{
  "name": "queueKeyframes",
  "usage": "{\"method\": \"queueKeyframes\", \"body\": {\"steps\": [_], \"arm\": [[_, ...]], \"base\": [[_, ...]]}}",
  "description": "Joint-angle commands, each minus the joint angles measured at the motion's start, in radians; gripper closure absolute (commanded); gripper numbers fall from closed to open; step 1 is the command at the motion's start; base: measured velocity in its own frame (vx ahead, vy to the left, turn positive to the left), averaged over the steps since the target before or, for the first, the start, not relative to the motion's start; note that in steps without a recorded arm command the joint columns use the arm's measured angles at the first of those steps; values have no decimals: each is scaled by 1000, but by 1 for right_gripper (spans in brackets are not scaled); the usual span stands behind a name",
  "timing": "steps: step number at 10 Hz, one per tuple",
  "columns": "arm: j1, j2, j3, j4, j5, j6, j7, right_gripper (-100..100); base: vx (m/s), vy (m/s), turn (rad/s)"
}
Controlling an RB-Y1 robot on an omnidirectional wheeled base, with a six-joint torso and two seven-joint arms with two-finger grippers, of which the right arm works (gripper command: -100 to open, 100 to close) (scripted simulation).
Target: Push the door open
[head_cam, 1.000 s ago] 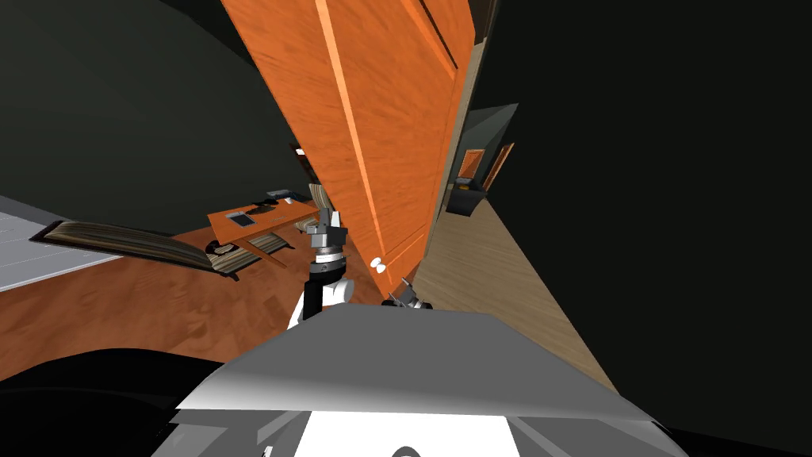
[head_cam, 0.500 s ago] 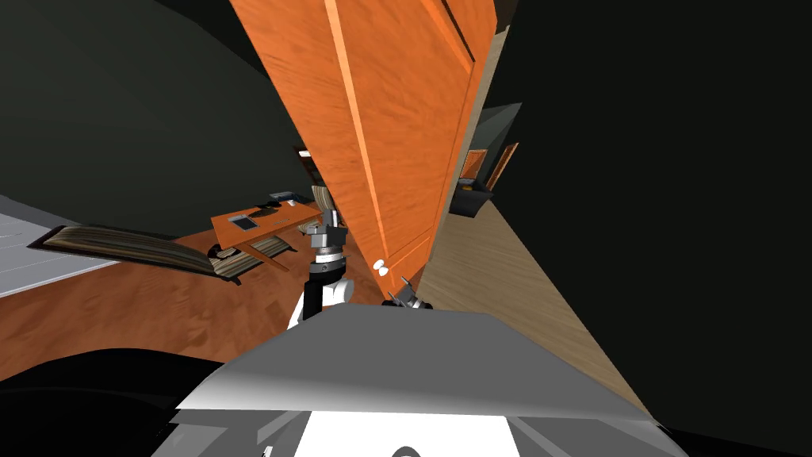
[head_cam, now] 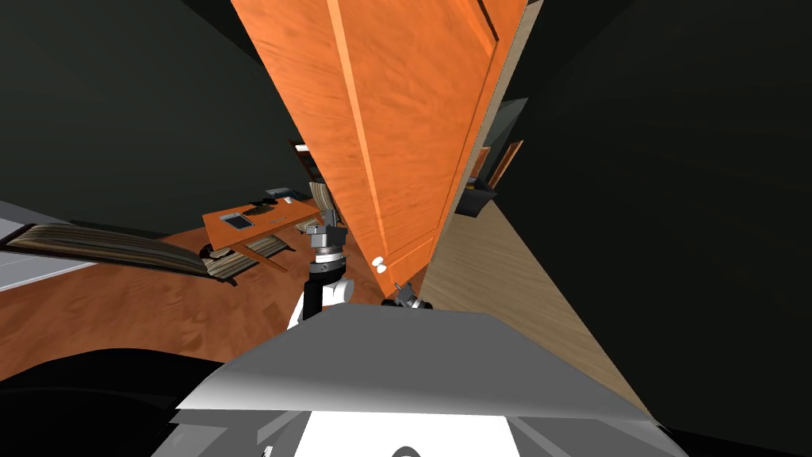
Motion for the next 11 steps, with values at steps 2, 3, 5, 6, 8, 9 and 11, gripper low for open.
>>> {"method": "queueKeyframes", "body": {"steps": [2, 3, 5, 6, 8, 9, 11], "arm": [[0, 0, 0, 0, 0, 0, 0, 100], [0, 0, 0, 0, 0, 0, 0, 100], [9, -4, -7, -7, -36, -3, 26, -100], [12, -5, -9, -9, -48, -4, 35, -100], [22, -9, -16, -17, -88, -7, 64, -100], [28, -11, -21, -22, -113, -9, 82, -100], [36, -14, -28, -29, -149, -12, 109, -100]], "base": [[-19, -25, 1], [-8, -8, 0], [-13, 35, -59], [-45, 114, -99], [-65, 126, -97], [-64, 125, -92], [-60, 115, -89]]}}
